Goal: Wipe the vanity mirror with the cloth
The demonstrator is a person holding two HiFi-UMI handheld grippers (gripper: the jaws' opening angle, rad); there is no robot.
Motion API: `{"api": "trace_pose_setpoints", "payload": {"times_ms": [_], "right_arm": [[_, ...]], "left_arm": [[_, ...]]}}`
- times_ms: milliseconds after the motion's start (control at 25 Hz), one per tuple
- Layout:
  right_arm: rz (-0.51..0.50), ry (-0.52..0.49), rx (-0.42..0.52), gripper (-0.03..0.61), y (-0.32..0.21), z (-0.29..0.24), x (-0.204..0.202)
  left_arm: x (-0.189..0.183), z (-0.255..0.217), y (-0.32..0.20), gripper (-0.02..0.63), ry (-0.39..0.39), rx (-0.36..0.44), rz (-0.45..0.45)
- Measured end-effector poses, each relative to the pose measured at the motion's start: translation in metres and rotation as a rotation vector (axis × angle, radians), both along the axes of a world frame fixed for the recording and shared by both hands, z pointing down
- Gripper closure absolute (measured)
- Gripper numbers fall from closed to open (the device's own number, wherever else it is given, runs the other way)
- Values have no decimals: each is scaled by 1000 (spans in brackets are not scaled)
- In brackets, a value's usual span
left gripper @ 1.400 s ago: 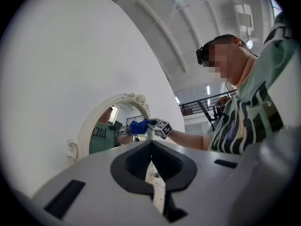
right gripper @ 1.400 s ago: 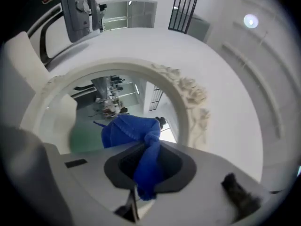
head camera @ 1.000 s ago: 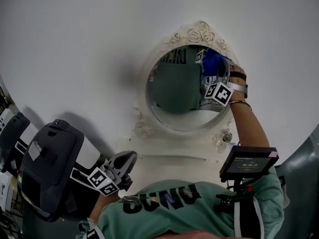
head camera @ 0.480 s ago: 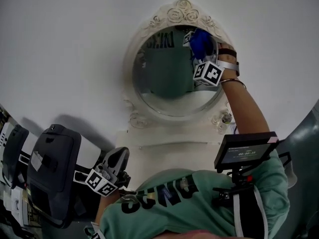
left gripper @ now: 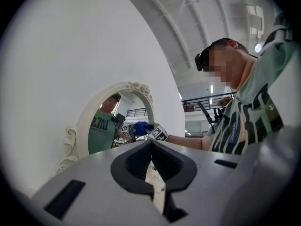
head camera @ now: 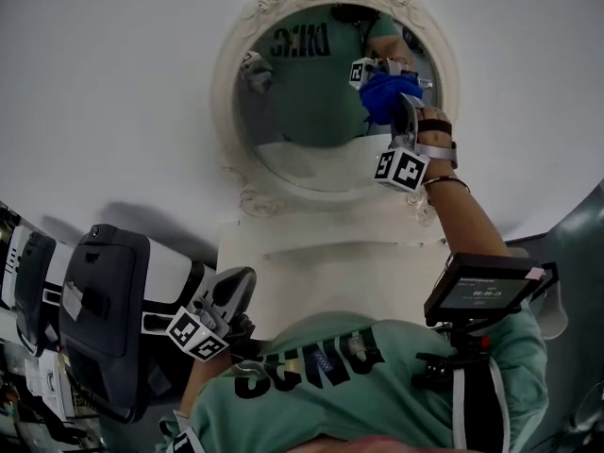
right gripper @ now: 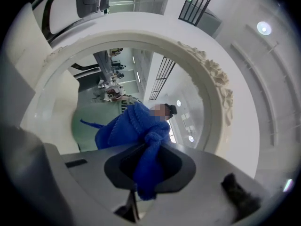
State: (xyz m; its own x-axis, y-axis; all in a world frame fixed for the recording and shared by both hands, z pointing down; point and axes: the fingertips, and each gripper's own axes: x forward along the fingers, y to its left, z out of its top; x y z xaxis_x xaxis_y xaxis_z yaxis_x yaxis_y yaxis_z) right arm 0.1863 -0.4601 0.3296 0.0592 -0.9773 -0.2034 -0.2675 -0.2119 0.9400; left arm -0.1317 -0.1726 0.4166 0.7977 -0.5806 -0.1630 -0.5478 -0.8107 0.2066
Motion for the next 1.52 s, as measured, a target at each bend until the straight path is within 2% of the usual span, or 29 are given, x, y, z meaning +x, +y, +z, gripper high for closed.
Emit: {"api": "trace_pose_setpoints", "payload": {"times_ms": [160,400,480,680,920,1040,1200,1360,1520], "right_arm": [[4,24,-160,529,5,110,4],[48,97,-477,529,26,255,24],[62,93,-512,529,27,270,25],[84,73,-562,529,25,266,26],[21,12,-657,529,35,267,14],[-44,13,-552,529,37,216,-5],[-81,28,-292,529,37,83,-11],[-40,76,-42,529,47,-54,2],[42,93,97,529,47,-134,23]], "left_arm": [[12,17,-4,604,-18,-76,27],[23,28,7,604,-51,-156,37],[22,34,7,603,-58,-173,31],[24,42,10,604,-50,-200,29],[22,32,13,604,-38,-158,36],[12,21,8,603,-27,-105,27],[11,-6,5,604,-2,-12,36],[12,-28,9,604,21,71,43],[10,-40,7,604,43,117,35]]}}
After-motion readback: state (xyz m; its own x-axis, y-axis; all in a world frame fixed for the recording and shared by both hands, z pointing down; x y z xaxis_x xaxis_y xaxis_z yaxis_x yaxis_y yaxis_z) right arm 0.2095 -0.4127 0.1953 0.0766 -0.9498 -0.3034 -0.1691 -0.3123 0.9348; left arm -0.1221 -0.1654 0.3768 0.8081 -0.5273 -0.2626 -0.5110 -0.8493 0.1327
